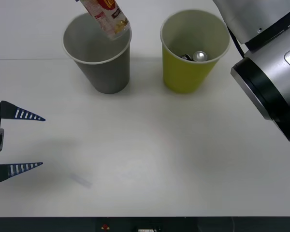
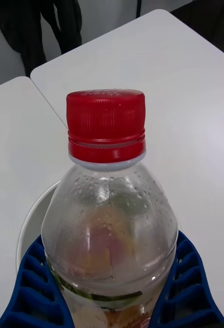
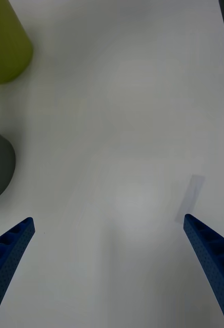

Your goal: Put the can into the green bin and the plastic bottle into the gray bin

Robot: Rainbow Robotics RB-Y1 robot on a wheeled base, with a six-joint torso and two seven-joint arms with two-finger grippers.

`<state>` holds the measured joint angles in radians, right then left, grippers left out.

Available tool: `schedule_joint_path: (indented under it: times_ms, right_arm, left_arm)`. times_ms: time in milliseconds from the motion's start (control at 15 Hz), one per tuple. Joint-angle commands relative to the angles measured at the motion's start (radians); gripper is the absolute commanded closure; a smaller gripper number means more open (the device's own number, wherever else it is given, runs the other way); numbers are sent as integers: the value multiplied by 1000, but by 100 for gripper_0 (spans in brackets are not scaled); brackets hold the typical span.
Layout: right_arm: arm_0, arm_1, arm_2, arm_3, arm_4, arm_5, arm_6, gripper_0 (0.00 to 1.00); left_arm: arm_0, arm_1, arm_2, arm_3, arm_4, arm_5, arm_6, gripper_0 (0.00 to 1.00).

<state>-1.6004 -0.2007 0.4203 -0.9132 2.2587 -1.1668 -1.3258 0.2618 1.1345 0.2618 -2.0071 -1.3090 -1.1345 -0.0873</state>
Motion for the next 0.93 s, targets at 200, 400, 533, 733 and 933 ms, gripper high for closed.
schedule_joint_path:
  times_ms: [200,400,533,733,933]
  right_arm:
    - [-13,47,11,129,-16,111,43,100]
    - [-15,58,11,137,-19,125,51,100]
    - [-15,58,20,137,-30,125,57,100]
    - [-18,58,54,143,-34,145,57,0]
    - [-20,58,54,146,-45,150,57,0]
  left_arm:
    - [0,0,0,0,0,0,0,0]
    - [0,0,0,0,0,0,0,0]
    - [0,0,0,0,0,0,0,0]
    - [0,0,0,0,0,0,0,0]
    - [0,0,0,0,0,0,0,0]
